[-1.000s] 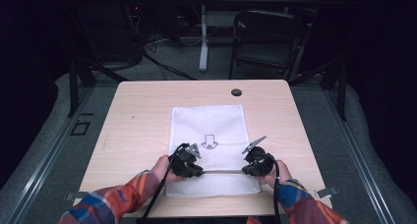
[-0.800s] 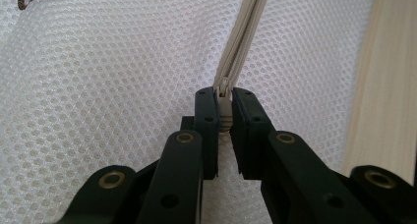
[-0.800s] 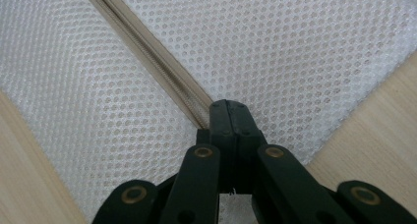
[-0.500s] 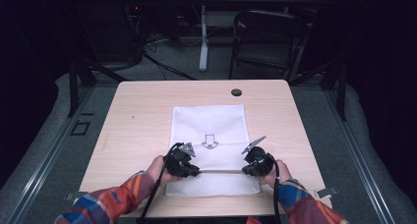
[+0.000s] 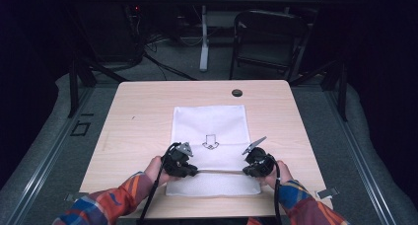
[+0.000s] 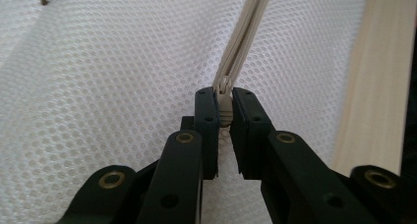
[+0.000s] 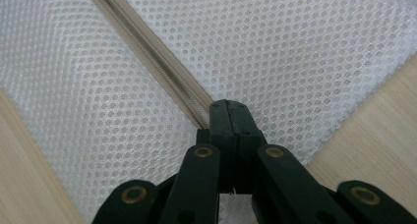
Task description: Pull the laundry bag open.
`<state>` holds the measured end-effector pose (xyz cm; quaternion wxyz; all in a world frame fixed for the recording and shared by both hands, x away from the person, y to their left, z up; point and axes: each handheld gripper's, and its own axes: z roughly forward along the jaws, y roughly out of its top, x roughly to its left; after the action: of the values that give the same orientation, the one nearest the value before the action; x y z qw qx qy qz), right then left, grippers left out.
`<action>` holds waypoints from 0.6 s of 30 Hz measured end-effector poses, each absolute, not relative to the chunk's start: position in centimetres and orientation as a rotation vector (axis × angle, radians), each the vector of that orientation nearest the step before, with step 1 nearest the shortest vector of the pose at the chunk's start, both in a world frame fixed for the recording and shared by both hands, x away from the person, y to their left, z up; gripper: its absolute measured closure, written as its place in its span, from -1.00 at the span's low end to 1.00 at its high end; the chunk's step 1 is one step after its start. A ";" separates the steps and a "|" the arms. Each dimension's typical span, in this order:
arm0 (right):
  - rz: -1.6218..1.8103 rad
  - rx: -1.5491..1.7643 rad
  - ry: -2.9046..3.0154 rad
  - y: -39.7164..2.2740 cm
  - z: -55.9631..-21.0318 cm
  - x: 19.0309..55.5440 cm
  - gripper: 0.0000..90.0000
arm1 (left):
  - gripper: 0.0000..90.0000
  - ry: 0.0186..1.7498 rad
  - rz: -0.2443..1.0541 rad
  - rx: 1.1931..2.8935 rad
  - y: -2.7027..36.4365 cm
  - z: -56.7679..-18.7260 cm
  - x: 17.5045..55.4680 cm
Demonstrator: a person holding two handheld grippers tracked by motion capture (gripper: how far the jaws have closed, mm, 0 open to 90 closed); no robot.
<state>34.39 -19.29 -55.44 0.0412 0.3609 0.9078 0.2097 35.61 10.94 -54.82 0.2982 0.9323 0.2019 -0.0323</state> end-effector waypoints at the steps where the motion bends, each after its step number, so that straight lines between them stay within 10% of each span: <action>1: 0.642 1.103 2.781 -19.3 -55.4 34.4 1.00 | 0.82 0.536 -0.087 2.481 10.9 -54.8 35.6; 18: 0.641 1.101 2.780 -19.3 -55.4 34.4 1.00 | 0.82 0.550 -0.069 2.474 12.2 -54.5 35.3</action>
<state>34.38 -19.27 -55.44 0.0418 0.3596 0.9084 0.2093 35.26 12.17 -54.50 0.2983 0.9314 0.2070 -0.0260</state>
